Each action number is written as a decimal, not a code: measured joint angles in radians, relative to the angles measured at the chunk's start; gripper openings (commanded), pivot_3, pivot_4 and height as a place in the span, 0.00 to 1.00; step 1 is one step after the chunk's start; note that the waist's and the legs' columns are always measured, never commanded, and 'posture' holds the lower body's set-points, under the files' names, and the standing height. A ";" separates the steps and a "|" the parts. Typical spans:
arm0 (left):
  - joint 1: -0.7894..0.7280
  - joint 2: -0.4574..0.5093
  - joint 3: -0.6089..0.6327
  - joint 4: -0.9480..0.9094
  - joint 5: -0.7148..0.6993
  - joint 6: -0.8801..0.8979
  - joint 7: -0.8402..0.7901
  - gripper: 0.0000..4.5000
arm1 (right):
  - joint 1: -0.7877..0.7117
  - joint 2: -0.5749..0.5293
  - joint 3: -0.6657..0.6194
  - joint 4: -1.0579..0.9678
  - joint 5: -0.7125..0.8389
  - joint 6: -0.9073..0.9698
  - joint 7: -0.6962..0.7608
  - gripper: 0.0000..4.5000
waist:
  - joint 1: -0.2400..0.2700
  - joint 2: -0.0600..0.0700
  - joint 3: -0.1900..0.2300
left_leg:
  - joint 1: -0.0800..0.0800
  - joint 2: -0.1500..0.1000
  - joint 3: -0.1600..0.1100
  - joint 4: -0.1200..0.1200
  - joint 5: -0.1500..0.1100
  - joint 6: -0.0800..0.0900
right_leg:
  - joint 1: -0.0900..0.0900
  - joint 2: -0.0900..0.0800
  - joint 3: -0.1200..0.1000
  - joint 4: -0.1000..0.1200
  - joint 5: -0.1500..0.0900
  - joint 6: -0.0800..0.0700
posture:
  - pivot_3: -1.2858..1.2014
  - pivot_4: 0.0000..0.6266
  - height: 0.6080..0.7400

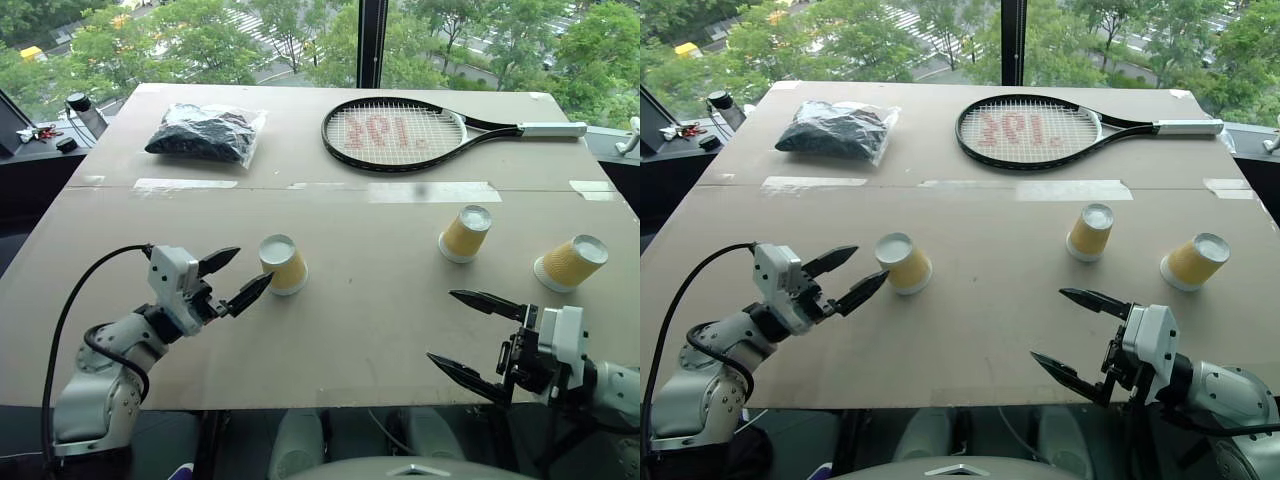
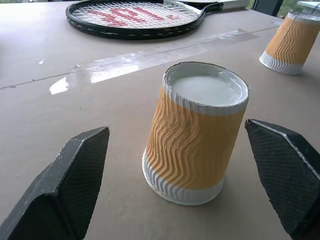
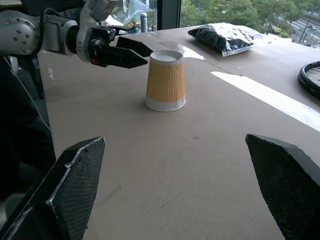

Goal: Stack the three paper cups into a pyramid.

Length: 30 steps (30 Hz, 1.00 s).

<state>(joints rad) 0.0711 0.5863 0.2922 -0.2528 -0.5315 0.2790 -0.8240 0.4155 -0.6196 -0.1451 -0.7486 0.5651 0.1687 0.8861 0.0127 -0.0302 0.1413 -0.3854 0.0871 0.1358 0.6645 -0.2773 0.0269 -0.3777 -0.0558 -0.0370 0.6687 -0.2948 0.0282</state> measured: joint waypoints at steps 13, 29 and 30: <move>-0.147 0.019 -0.109 0.133 0.051 -0.019 -0.080 0.60 | 0.075 0.006 -0.020 -0.024 -0.008 -0.021 -0.025 1.00 | 0.000 0.000 0.000 | 0.000 0.000 0.000 0.000 0.000 0.000 | 0.000 0.001 -0.003 0.000 0.000 0.000 | 0.52 0.24 1.00; -0.388 0.008 -0.218 0.309 0.119 -0.086 -0.176 0.44 | 0.125 0.040 -0.018 -0.058 -0.064 -0.046 -0.090 1.00 | -0.001 0.000 0.000 | -0.004 -0.003 -0.003 0.002 0.002 -0.004 | -0.001 0.001 -0.005 -0.001 0.000 0.001 | 0.52 0.24 1.00; -0.396 0.006 -0.225 0.314 0.122 -0.089 -0.177 0.44 | 0.125 0.040 -0.017 -0.058 -0.068 -0.047 -0.090 1.00 | -0.001 0.000 0.000 | -0.004 -0.003 -0.003 0.002 0.002 -0.004 | -0.001 0.001 -0.005 -0.001 0.000 0.001 | 0.52 0.24 1.00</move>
<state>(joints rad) -0.3252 0.5919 0.0676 0.0611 -0.4094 0.1901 -1.0011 0.5406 -0.5792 -0.1624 -0.8069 0.4968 0.1217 0.7957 0.0120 -0.0302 0.1413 -0.3893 0.0842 0.1325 0.6661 -0.2749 0.0228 -0.3787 -0.0546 -0.0423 0.6680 -0.2946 0.0292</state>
